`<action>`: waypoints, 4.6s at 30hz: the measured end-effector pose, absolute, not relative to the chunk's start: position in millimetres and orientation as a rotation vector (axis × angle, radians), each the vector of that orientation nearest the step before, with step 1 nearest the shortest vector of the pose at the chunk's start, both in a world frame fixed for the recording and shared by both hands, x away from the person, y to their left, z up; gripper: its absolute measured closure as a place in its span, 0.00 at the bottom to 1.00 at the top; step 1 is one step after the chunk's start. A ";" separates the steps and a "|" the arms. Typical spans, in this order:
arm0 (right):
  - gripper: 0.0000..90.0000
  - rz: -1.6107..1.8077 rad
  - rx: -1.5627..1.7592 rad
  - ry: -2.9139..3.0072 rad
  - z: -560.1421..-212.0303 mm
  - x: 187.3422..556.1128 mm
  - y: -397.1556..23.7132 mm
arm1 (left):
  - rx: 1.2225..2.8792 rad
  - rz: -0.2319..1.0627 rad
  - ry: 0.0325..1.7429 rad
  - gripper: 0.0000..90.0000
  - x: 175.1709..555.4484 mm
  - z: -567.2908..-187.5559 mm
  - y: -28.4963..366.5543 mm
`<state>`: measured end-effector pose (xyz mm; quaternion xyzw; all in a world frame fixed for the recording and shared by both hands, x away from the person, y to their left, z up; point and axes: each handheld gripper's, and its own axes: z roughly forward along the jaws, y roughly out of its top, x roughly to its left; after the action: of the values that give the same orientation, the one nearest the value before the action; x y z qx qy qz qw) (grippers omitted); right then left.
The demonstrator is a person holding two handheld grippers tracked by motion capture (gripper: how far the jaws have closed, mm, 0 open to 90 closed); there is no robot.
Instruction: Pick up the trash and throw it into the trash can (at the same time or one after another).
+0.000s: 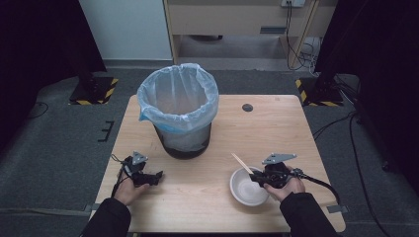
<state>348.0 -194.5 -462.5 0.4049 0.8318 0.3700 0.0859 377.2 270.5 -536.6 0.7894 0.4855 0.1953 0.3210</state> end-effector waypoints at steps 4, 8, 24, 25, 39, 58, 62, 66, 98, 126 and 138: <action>0.89 1.146 1.210 2.449 -457.2 348.5 -198.5 | 2.074 0.513 1.273 0.00 377.4 -536.6 270.6; 0.89 1.208 1.209 2.401 -448.3 348.5 -203.6 | 2.075 0.512 1.273 0.00 377.4 -536.6 270.6; 0.89 1.422 1.204 2.171 -405.9 353.9 -228.3 | 2.077 0.512 1.271 0.00 377.9 -536.6 270.4; 0.89 1.432 1.199 2.156 -404.2 354.3 -229.5 | 2.077 0.512 1.271 0.00 377.9 -536.6 270.4; 0.89 1.625 1.169 1.961 -358.4 373.2 -238.9 | 2.077 0.512 1.271 0.00 377.9 -536.6 270.4; 0.89 1.736 1.059 1.840 -292.1 400.4 -215.1 | 2.077 0.511 1.271 0.00 377.9 -536.6 270.4; 0.89 1.751 1.042 1.826 -283.2 404.9 -209.0 | 2.077 0.511 1.271 0.00 377.9 -536.6 270.4; 0.89 1.765 1.022 1.818 -271.4 411.9 -198.4 | 2.076 0.511 1.271 0.00 377.9 -536.6 270.4; 0.89 1.808 0.937 1.843 -231.6 456.0 -112.4 | 2.076 0.511 1.269 0.00 378.2 -536.6 270.4; 0.89 1.854 0.932 1.863 -235.9 482.7 -62.8 | 2.075 0.511 1.269 0.00 378.2 -536.6 270.4; 0.89 1.835 0.906 1.891 -237.7 491.8 -45.4 | 2.074 0.511 1.269 0.00 378.2 -536.7 270.4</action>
<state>491.8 -45.4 -237.7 0.3201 0.6680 0.6482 0.1765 378.2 270.4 -536.7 0.7901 0.4834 0.1945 0.3228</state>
